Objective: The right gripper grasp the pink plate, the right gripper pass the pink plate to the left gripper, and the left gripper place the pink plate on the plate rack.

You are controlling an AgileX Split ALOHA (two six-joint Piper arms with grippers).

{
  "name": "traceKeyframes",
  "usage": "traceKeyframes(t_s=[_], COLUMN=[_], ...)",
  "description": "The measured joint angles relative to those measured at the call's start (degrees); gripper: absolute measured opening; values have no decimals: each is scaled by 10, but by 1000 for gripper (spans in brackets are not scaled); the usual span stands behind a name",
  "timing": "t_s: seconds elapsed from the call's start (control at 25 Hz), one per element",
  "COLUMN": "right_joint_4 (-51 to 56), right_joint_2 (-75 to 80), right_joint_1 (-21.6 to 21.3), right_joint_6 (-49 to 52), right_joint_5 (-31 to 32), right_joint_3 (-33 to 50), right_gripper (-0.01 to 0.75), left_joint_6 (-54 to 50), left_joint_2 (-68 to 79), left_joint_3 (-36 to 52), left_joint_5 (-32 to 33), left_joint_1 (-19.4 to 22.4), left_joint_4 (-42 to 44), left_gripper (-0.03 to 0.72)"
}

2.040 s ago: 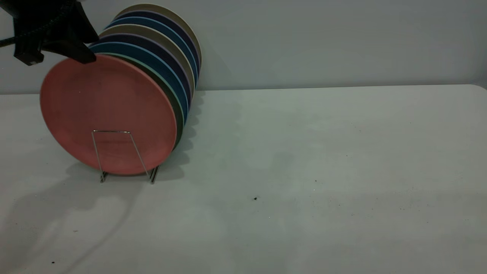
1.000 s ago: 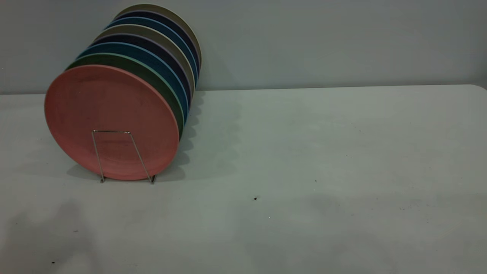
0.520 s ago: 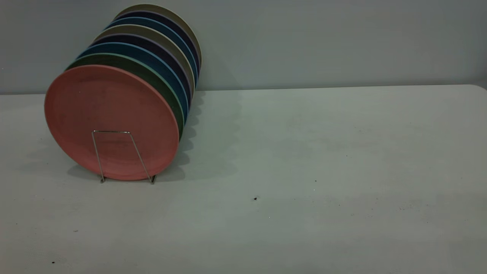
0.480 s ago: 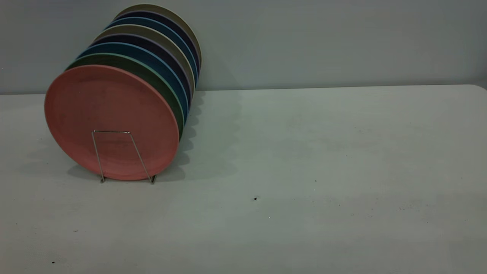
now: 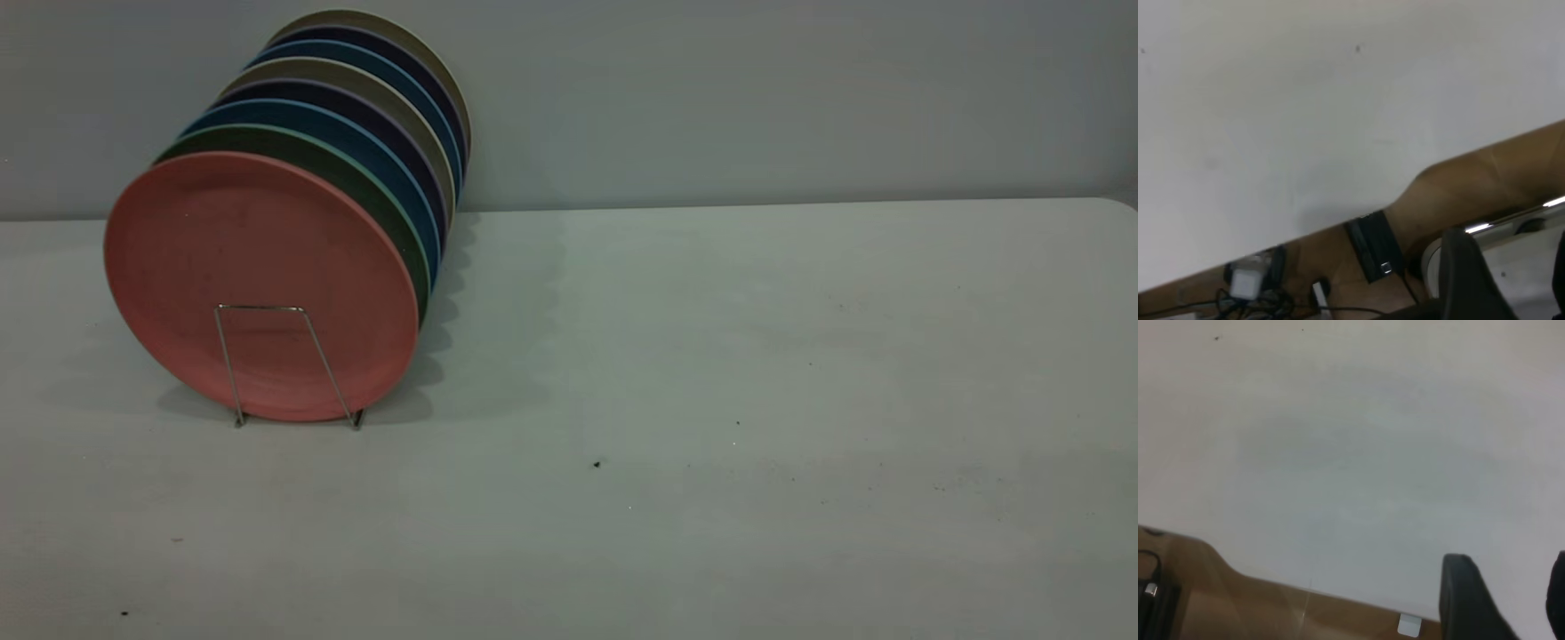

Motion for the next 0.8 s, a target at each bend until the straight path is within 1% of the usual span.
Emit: traceKeyframes(t_s=[0.08,0.4,0.68,0.8], right_joint_4=[0,0,1,1], right_joint_2=[0,-1,-107,-112], right_joint_1=[0,0,-5,-5], right_joint_6=[0,0,0,0], right_joint_5=[0,0,3,7], right_joint_3=[1,4,3,2], right_gripper=[314,312,312,312], left_joint_6=[-13,-23,-23,-23], left_joint_2=[-33,-136,-180,-182], left_joint_3=[14,15,15,15], left_joint_5=[-5,-10,-8,-8], left_joint_1=[0,0,0,0], left_joint_4=[3,2,1,1], left_gripper=[350,350,350,350])
